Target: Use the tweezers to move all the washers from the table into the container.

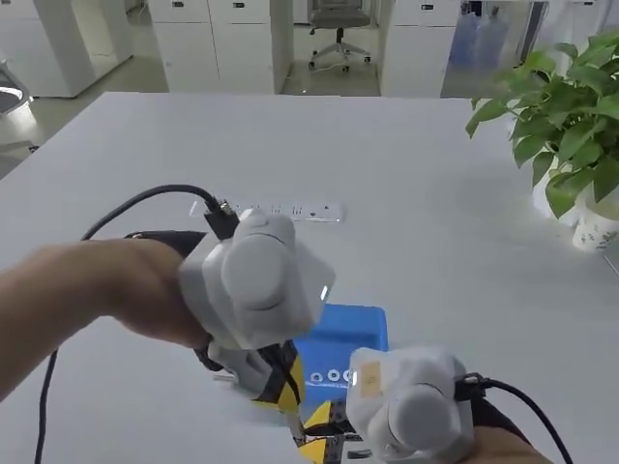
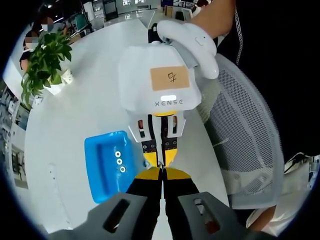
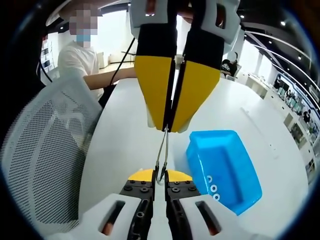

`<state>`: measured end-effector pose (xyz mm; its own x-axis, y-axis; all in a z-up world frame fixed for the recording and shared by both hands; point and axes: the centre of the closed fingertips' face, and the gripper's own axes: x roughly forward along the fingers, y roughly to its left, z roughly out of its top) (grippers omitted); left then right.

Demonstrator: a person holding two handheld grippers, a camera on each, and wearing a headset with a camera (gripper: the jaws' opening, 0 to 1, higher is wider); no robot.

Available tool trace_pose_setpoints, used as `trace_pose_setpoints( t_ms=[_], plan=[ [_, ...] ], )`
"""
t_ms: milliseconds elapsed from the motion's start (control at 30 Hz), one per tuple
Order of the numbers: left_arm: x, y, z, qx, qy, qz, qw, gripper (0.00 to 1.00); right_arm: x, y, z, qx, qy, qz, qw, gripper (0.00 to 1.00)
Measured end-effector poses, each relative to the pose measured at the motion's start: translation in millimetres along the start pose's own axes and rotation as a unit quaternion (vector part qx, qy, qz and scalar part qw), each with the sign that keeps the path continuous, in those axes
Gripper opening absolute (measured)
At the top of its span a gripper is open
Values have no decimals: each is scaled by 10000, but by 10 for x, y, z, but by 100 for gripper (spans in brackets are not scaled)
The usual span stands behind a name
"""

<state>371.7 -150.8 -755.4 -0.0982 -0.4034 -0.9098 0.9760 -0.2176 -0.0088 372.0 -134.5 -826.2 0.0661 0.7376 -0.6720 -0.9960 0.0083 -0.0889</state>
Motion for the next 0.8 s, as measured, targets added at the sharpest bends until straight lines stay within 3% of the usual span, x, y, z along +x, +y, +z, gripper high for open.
trace_pose_setpoints(
  t_ms=[467,800],
  plan=[
    [-239,137,65,135,93,155,9997,3,-154,-211,185,-181,-116,-217,9995,7],
    [-376,315,77,220,144,299,9992,3,-216,-426,268,-249,-190,-375,9988,7]
  ],
)
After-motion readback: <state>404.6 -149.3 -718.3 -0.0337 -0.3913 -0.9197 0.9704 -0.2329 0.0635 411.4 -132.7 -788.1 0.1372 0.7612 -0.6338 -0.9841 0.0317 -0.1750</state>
